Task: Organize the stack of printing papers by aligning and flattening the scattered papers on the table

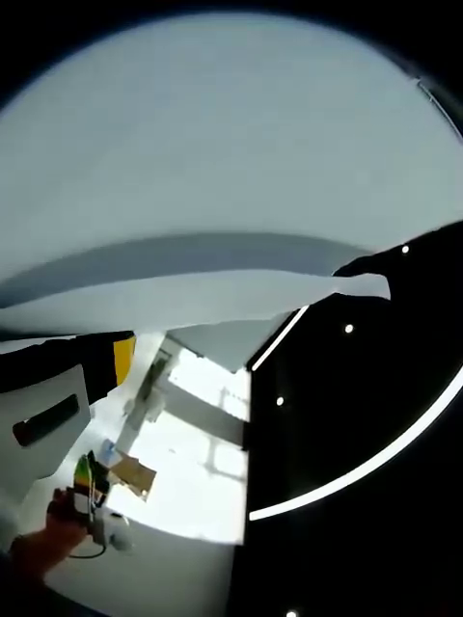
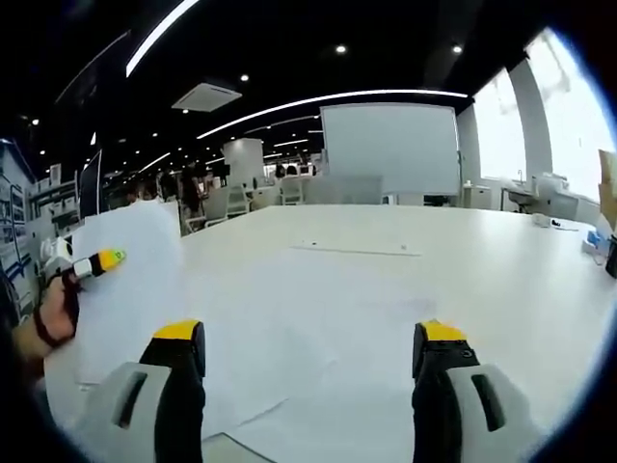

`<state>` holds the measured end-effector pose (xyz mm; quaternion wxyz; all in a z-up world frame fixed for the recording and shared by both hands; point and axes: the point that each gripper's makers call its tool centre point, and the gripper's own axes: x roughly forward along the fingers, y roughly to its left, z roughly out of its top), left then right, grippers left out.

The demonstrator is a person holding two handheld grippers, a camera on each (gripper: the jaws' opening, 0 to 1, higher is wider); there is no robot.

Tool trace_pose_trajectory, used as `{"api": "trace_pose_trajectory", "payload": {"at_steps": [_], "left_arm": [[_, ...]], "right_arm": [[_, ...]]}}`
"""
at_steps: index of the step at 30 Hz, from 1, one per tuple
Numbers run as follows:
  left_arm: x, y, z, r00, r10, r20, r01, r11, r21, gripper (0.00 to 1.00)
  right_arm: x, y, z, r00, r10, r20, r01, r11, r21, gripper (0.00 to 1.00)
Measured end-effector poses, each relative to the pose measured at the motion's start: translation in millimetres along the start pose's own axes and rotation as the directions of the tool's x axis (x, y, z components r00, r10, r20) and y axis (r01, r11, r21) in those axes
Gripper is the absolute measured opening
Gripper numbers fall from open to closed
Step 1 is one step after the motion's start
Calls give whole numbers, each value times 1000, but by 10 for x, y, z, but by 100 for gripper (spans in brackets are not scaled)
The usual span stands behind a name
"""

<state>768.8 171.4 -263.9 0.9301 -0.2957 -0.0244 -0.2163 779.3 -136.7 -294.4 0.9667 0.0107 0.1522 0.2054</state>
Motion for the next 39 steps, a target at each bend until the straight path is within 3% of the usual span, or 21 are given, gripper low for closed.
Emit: {"api": "trace_pose_trajectory", "payload": {"at_steps": [39], "left_arm": [[4, 13, -2, 1000, 0, -2, 0, 1000, -1, 6]], "right_arm": [[58, 26, -131, 1000, 0, -32, -1, 1000, -20, 82]]}}
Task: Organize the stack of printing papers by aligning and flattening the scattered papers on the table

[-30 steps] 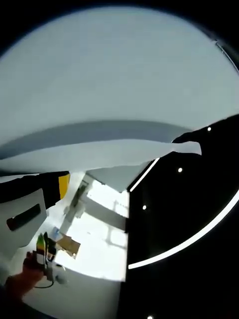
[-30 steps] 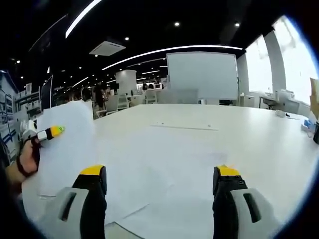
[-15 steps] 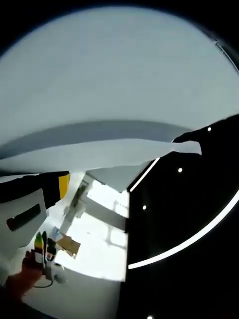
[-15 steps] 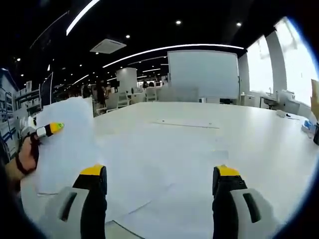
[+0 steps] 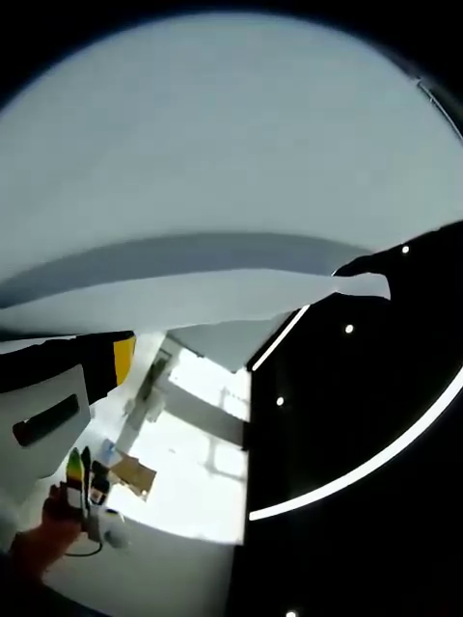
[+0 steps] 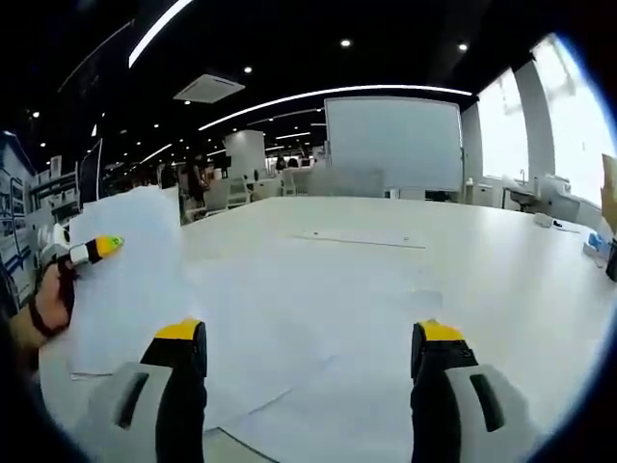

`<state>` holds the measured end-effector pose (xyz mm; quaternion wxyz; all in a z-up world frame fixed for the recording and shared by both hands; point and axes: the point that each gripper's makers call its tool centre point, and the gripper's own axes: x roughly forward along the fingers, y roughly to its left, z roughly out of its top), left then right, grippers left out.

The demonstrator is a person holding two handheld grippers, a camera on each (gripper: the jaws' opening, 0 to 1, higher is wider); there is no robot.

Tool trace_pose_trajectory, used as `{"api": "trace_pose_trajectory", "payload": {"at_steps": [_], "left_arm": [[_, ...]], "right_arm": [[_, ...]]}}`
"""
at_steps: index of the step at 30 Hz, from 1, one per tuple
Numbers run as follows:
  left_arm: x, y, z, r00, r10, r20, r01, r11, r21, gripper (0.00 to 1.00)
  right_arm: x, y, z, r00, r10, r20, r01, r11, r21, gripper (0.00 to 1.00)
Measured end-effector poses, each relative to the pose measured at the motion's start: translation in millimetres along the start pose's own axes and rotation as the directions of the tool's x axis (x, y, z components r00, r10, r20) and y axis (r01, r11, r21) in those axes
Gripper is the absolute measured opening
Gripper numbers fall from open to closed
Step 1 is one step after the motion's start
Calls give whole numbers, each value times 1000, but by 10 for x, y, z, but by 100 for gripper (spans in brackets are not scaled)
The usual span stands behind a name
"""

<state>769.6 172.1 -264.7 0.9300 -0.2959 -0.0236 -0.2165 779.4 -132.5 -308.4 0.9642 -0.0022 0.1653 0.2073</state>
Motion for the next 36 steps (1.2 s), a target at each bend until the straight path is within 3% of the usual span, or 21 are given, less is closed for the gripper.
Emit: {"api": "trace_pose_trajectory", "payload": {"at_steps": [36], "left_arm": [[19, 30, 28, 1000, -1, -4, 1, 1000, 3, 6]], "right_arm": [[78, 4, -37, 1000, -18, -24, 17, 1000, -23, 81]]}}
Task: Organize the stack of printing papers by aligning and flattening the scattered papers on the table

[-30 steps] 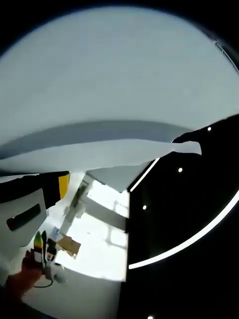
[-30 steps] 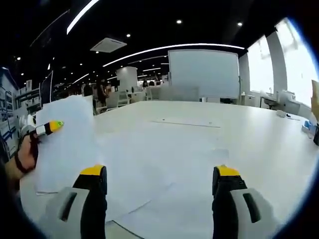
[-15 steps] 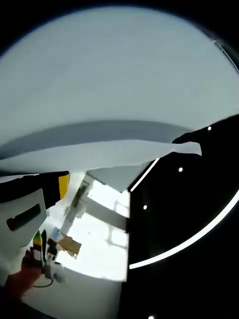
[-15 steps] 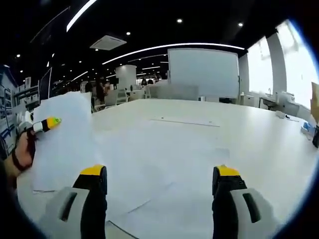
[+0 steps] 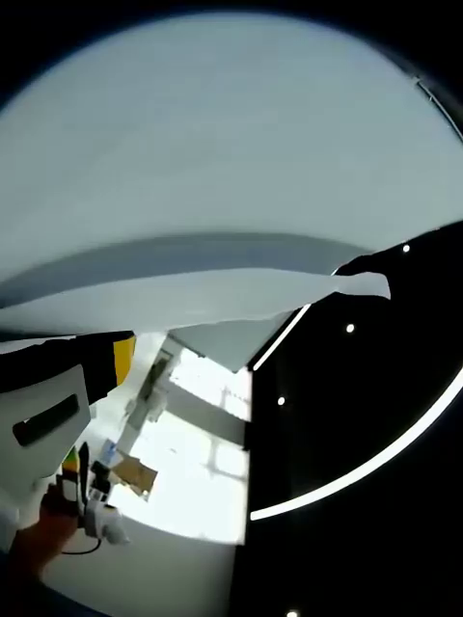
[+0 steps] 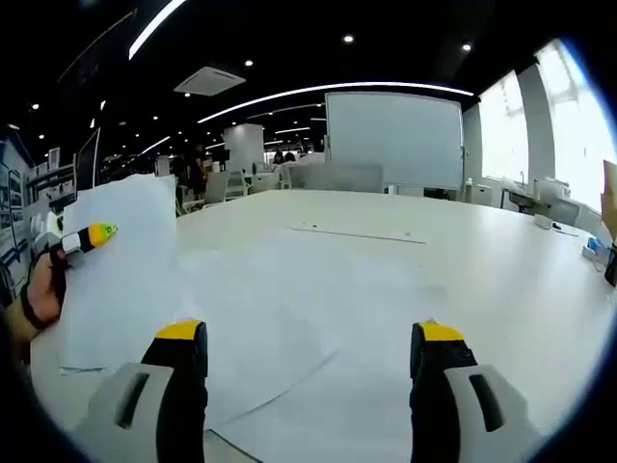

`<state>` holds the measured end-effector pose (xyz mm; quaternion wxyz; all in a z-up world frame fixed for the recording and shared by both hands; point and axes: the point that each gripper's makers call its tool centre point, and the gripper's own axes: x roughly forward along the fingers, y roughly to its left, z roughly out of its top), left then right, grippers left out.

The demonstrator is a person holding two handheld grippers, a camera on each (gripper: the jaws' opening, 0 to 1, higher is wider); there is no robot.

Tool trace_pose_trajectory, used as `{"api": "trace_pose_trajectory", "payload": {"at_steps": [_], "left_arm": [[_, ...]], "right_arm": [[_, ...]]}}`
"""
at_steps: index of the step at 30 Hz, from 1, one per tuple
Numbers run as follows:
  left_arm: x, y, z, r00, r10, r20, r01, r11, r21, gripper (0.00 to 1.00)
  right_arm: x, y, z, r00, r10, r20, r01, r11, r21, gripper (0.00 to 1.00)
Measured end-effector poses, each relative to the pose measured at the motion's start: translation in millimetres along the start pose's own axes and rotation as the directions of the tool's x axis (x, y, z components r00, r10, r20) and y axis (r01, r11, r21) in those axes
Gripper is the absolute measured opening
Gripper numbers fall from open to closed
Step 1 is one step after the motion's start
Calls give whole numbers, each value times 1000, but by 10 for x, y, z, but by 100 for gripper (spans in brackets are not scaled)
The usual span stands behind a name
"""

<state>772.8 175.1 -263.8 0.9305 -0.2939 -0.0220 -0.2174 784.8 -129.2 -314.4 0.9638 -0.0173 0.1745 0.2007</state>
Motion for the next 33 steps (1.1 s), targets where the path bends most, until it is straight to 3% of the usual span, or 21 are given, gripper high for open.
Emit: {"api": "trace_pose_trajectory", "payload": {"at_steps": [33], "left_arm": [[-11, -2, -33, 1000, 0, 0, 0, 1000, -1, 6]], "right_arm": [[88, 6, -197, 999, 3, -48, -4, 1000, -28, 77]]}}
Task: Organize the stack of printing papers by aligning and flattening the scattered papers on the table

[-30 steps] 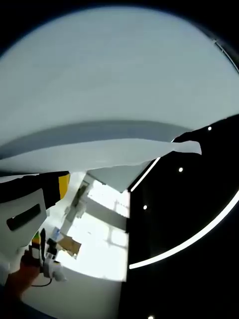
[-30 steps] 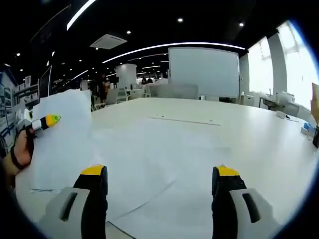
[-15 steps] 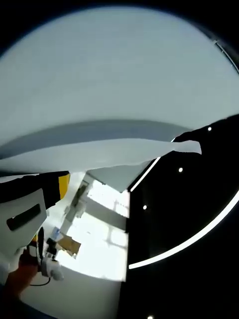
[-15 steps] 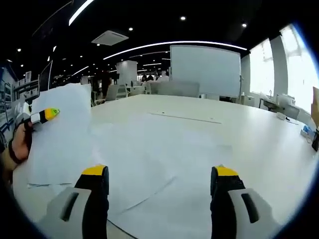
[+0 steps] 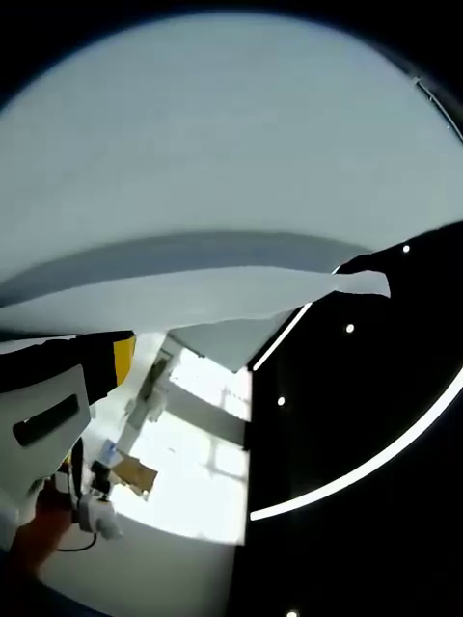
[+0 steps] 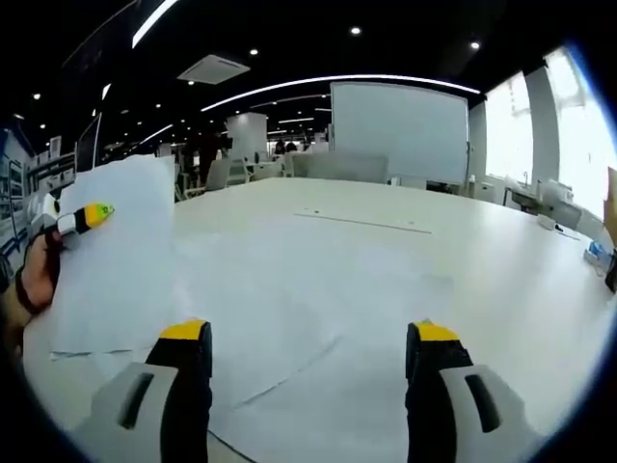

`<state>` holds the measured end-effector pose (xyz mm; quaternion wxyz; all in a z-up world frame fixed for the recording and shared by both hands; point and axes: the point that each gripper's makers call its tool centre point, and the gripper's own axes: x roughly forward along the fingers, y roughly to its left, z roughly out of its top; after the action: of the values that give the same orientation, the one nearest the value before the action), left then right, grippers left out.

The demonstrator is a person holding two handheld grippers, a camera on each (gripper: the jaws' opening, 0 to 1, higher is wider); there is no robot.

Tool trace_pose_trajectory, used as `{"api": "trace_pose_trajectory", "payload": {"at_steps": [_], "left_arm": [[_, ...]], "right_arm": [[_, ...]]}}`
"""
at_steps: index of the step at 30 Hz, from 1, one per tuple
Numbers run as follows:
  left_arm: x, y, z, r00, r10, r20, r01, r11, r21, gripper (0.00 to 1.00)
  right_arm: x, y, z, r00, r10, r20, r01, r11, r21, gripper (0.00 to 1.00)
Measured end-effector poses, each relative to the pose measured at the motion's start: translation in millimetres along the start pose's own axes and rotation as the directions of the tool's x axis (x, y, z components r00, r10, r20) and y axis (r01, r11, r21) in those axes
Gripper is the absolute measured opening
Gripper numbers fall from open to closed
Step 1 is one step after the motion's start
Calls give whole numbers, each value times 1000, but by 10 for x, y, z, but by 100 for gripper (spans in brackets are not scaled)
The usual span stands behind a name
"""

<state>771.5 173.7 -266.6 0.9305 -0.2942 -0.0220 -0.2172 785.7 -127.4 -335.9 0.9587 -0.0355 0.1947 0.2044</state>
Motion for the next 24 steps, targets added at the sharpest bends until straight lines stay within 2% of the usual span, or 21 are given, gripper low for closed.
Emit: {"api": "trace_pose_trajectory", "payload": {"at_steps": [9, 16, 24], "left_arm": [[-7, -3, -5, 1000, -2, 0, 2, 1000, -3, 6], [-8, -7, -1, 1000, -3, 2, 3, 1000, -10, 6], [-4, -4, 2, 1000, -5, 3, 5, 1000, -14, 6]], "right_arm": [[1, 2, -31, 1000, 1, -4, -1, 1000, 8, 77], [23, 46, -36, 1000, 21, -2, -21, 1000, 1, 70], [47, 79, -73, 999, 29, -16, -29, 999, -20, 69]]}}
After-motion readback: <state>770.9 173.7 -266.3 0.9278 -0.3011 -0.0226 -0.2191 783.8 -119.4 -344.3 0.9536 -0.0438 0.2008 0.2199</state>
